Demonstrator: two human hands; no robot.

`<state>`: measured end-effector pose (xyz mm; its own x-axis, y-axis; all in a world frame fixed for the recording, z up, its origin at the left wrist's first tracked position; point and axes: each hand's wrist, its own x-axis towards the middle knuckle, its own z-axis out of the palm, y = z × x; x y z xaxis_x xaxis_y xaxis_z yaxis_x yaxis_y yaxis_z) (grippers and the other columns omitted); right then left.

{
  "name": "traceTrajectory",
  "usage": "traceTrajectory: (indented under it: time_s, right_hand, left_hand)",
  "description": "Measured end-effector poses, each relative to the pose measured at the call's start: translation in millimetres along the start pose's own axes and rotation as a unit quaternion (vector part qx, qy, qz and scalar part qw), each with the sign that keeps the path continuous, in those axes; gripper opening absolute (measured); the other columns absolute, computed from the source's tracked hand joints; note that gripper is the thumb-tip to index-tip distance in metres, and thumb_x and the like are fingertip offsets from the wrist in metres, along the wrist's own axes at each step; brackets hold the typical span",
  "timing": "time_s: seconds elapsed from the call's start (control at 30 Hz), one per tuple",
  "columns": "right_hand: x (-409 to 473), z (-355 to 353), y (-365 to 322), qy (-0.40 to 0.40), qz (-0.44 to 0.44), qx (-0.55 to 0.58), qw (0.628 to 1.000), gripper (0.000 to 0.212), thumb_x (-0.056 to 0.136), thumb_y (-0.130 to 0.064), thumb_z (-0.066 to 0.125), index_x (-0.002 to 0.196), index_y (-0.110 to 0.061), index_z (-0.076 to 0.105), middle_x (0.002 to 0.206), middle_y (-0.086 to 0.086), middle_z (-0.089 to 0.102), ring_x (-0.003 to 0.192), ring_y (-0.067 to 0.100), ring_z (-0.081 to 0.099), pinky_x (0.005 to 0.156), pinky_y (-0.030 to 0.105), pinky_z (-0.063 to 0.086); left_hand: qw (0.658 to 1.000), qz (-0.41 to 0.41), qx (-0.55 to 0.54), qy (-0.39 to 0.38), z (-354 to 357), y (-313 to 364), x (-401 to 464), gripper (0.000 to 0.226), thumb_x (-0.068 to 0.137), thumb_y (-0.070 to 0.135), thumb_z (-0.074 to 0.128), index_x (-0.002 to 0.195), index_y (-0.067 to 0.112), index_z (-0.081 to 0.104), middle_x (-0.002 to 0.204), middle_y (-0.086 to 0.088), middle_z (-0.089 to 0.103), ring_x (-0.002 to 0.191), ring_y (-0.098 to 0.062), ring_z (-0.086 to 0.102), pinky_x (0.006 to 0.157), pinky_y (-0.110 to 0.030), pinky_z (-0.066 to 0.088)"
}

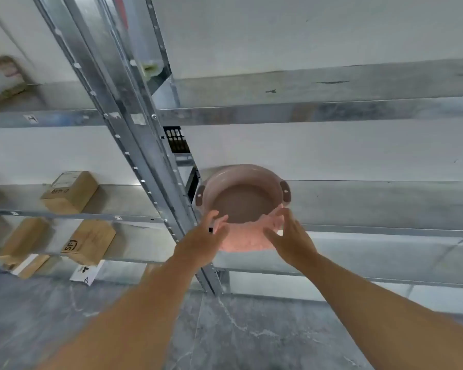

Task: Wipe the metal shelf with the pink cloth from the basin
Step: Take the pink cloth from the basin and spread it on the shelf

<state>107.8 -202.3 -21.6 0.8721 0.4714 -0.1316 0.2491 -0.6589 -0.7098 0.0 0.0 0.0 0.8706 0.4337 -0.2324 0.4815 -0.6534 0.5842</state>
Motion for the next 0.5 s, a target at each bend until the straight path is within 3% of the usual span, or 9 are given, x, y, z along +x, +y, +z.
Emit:
traceTrajectory:
  time_s: [0.1,0.17,0.2,0.3,0.4,0.5]
  right_hand:
    - [13,3,3,0.006,0.029,0.145,0.989,0.03,0.098,-0.03,0.065,0.118,-0.026,0.043,0.119,0.006,0.06,0.099,0.027,0.064,0.072,0.028,0.052]
    - [18,8,6,-0.017,0.042,0.166,0.985,0.027,0.097,-0.025,0.067,0.114,-0.026,0.047,0.111,0.006,0.065,0.083,0.018,0.064,0.056,0.015,0.047]
    - [21,9,7,-0.021,0.048,0.175,0.983,0.022,0.097,-0.026,0.067,0.111,-0.026,0.05,0.104,0.006,0.067,0.078,0.016,0.065,0.054,0.015,0.048]
    - [24,8,6,-0.007,0.081,0.196,0.977,0.004,0.098,-0.027,0.064,0.096,-0.026,0.061,0.089,0.009,0.069,0.071,0.019,0.066,0.054,0.027,0.056]
    - [24,5,0,-0.02,0.095,0.237,0.967,0.016,0.09,-0.012,0.062,0.086,-0.025,0.07,0.089,0.006,0.072,0.08,0.023,0.069,0.062,0.03,0.057]
    - [19,-8,-15,-0.004,0.083,0.263,0.961,0.029,0.087,-0.004,0.061,0.076,-0.029,0.071,0.09,-0.004,0.074,0.084,0.017,0.067,0.071,0.026,0.053]
  left_hand:
    - [0.997,0.0,-0.079,-0.002,16,-1,19,0.056,0.099,0.058,0.038,0.151,0.037,0.033,0.144,0.014,0.056,0.109,-0.008,0.061,0.094,-0.041,0.05]
    - [0.994,-0.001,-0.108,-0.004,29,-4,25,0.055,0.099,0.054,0.041,0.15,0.034,0.039,0.15,0.013,0.052,0.125,-0.01,0.055,0.102,-0.04,0.046]
    - [0.993,-0.01,-0.115,0.003,32,-2,28,0.053,0.098,0.053,0.044,0.148,0.034,0.043,0.15,0.013,0.051,0.13,-0.012,0.054,0.102,-0.037,0.045]
    - [0.989,-0.033,-0.141,0.026,39,3,31,0.031,0.097,0.039,0.052,0.126,0.033,0.062,0.152,0.023,0.044,0.136,-0.013,0.051,0.097,-0.031,0.049]
    - [0.976,-0.069,-0.206,0.012,33,15,26,0.015,0.096,0.025,0.055,0.102,0.031,0.068,0.147,0.026,0.041,0.124,-0.025,0.059,0.067,-0.035,0.064]
    - [0.97,-0.065,-0.235,0.012,14,36,17,0.02,0.098,0.015,0.052,0.101,0.025,0.069,0.13,0.01,0.062,0.103,-0.015,0.068,0.063,-0.031,0.064]
